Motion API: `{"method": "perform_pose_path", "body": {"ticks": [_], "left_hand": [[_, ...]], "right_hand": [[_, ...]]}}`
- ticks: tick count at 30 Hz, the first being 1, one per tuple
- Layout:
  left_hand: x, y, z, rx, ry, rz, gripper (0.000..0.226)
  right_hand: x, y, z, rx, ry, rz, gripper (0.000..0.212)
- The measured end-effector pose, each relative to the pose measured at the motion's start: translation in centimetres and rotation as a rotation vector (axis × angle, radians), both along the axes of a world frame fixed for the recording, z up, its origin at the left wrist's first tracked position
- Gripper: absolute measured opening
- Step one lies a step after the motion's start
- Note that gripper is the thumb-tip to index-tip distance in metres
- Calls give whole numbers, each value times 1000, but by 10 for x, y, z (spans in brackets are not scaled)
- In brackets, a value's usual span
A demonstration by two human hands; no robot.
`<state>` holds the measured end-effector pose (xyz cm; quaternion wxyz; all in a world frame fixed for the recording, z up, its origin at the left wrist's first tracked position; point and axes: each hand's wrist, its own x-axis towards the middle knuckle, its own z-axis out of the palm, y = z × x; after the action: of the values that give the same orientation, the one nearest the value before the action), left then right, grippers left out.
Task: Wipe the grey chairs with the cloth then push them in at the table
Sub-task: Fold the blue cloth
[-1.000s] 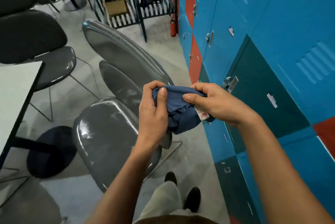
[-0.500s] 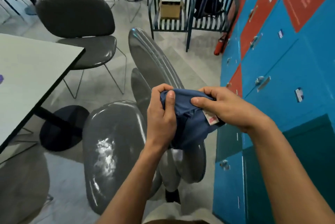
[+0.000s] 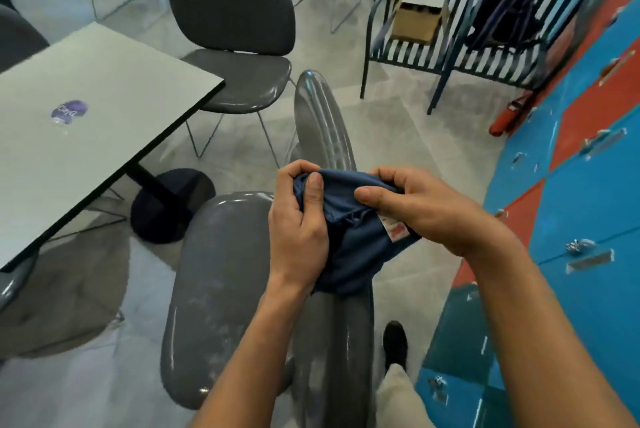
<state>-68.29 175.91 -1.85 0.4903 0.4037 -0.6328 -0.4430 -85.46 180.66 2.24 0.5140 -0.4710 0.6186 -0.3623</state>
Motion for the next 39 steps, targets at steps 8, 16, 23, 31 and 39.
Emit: {"method": "perform_pose_path", "body": {"ticks": [8,16,23,31,39], "left_hand": [[-54,-6,18,61,-97,193,5],[-112,-29,37,72,-140,212,8],[-122,-47,34,69,-84,201,8],[-117,-66,22,76,-32,181,6],[-173,-137,15,74,-105,297,8]], "right_hand": [[-66,-47,-6,23,-136,215,26],[-124,-76,8,62,-97,210,19],[-127,-91,11,60,-92,194,15],[-124,-110,5,62,-106,194,18],[-182,-196,-9,50,-73,291,22]]}}
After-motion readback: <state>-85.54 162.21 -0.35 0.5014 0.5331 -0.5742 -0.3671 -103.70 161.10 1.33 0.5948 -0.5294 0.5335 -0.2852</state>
